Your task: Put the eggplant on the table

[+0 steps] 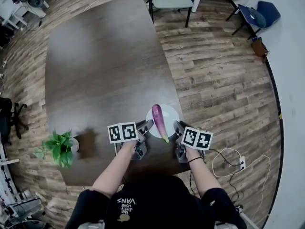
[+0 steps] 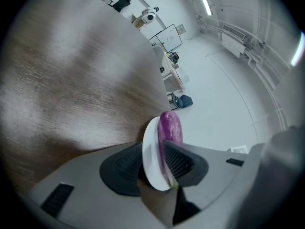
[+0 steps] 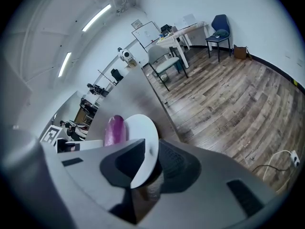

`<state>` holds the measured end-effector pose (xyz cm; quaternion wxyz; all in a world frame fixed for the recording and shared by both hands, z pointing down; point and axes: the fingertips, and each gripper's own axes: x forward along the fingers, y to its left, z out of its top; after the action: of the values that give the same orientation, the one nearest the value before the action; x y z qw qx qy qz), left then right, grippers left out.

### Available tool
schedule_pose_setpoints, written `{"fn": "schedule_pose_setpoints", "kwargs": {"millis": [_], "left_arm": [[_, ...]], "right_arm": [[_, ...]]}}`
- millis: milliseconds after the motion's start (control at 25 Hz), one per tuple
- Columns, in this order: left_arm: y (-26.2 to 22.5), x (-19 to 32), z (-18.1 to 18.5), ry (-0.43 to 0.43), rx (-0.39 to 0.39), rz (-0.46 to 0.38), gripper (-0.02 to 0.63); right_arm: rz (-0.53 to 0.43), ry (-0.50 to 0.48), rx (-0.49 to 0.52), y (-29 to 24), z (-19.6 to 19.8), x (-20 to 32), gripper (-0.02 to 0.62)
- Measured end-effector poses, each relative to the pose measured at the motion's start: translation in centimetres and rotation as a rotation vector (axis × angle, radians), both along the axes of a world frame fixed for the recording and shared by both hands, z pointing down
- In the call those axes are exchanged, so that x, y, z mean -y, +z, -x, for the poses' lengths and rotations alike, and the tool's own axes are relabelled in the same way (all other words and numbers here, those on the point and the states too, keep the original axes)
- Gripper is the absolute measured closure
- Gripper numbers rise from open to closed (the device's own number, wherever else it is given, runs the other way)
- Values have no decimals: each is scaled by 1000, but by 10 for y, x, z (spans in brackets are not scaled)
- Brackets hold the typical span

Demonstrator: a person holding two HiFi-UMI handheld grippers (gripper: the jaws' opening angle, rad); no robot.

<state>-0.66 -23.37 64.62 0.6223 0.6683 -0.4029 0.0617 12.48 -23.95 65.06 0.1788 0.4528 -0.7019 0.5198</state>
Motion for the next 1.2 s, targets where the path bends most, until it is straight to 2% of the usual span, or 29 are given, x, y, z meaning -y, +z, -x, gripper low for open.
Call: {"fn": "schedule_pose_setpoints", "kwargs": {"millis": [480,760,1080,1200], "left_arm": [[-5,-5,0,15,4,-8,457],[-11,-5,14,-1,69,-50,457],[-42,-7,11,36,77,-176,465],[-58,-8,12,44,82,-253,525]], "right_arm": [[-21,0,-27,-6,-6,-4,502],[-92,14,-34,-23,-7,0,502],[-148,13,-19,-45,1,-10,503],[-169,16,-20,-53,4,-17,522]]}}
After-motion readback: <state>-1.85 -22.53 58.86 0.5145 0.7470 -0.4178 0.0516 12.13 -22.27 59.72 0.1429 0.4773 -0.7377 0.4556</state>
